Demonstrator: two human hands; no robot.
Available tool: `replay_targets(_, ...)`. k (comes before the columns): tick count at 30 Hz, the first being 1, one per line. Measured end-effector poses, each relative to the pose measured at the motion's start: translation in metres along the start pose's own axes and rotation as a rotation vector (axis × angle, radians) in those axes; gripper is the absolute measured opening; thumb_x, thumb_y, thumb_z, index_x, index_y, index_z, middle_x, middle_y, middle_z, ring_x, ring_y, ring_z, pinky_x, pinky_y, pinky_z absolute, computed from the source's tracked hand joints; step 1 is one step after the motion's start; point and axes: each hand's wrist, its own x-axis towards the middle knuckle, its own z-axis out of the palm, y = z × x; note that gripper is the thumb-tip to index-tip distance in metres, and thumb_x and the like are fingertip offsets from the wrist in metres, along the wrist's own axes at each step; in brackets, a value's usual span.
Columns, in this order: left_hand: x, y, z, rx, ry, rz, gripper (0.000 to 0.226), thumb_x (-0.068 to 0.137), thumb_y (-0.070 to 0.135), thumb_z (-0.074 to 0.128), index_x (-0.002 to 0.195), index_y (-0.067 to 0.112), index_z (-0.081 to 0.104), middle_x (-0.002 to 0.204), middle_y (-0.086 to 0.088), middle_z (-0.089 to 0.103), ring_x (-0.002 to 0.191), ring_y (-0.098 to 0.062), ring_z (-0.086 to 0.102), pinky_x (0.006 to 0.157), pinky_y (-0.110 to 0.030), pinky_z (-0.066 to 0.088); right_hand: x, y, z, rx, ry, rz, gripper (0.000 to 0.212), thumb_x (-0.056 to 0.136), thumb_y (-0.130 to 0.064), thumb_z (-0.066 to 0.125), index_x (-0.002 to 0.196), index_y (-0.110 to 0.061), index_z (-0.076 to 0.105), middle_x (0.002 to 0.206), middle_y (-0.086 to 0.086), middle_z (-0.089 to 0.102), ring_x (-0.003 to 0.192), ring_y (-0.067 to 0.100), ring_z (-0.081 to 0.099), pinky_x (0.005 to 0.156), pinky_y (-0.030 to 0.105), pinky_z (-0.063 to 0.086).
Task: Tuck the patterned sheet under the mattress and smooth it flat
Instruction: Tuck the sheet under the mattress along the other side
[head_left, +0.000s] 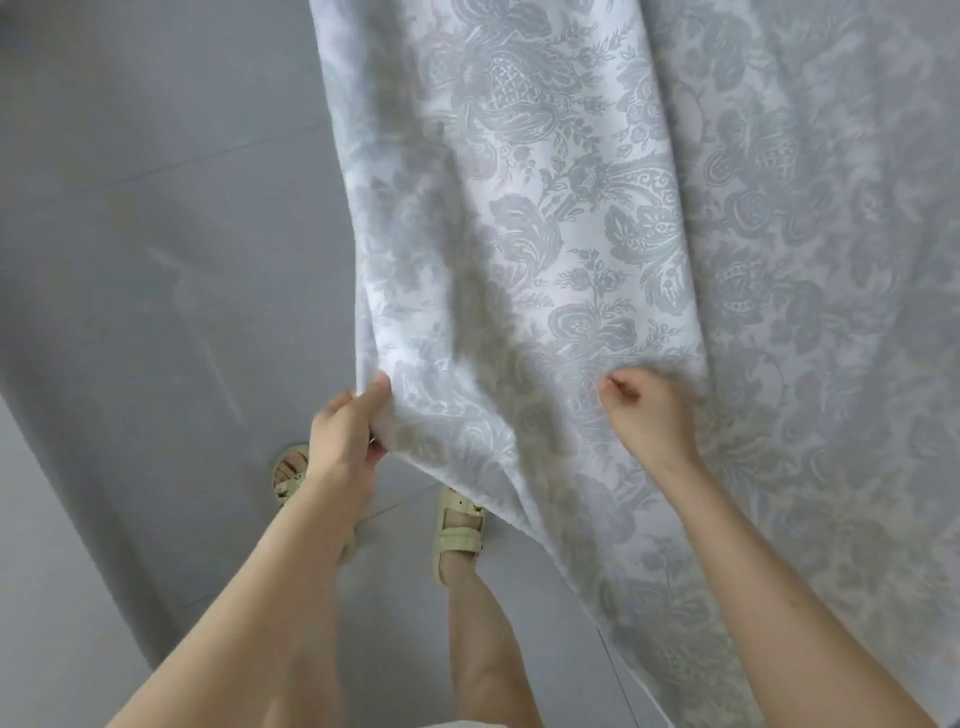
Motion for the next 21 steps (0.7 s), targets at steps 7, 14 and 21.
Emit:
replay_targets(7, 0.045, -0.026, -0.033, 0.342, 0.335, -0.188, 0.048, 0.08, 0.049, 0.062, 0.093, 0.003, 0.059, 0.092, -0.014, 0.062, 0.082, -0.028, 0.061, 0.084, -0.038, 0.049, -0.003, -0.007, 0.006, -0.094, 0.02, 0.036, 0.015, 0.09, -0.013, 0.056, 0.1, -0.011, 0.066, 0.094, 0.003, 0.069, 0.088, 0.021, 0.063, 0.075, 0.028, 0.045)
replay_targets(14, 0.072, 0.006, 0.001, 0.66, 0.123, 0.028, 0.058, 0.092, 0.035, 0.053, 0.142, 0.012, 0.036, 0.139, -0.013, 0.046, 0.124, -0.033, 0.047, 0.104, -0.039, 0.04, -0.01, -0.01, 0.011, -0.176, 0.114, -0.031, 0.014, 0.088, -0.013, 0.057, 0.098, -0.008, 0.066, 0.09, 0.005, 0.069, 0.084, 0.023, 0.063, 0.068, 0.028, 0.043)
replay_targets(21, 0.074, 0.025, 0.004, 0.721, -0.066, 0.052, 0.027, 0.093, 0.022, 0.05, 0.067, 0.024, 0.042, 0.073, -0.001, 0.042, 0.081, -0.022, 0.044, 0.076, -0.031, 0.037, -0.019, -0.032, 0.028, -0.684, 0.106, -0.184, 0.052, 0.085, -0.032, 0.064, 0.132, -0.015, 0.049, 0.11, 0.011, 0.061, 0.103, 0.033, 0.055, 0.067, 0.034, 0.048)
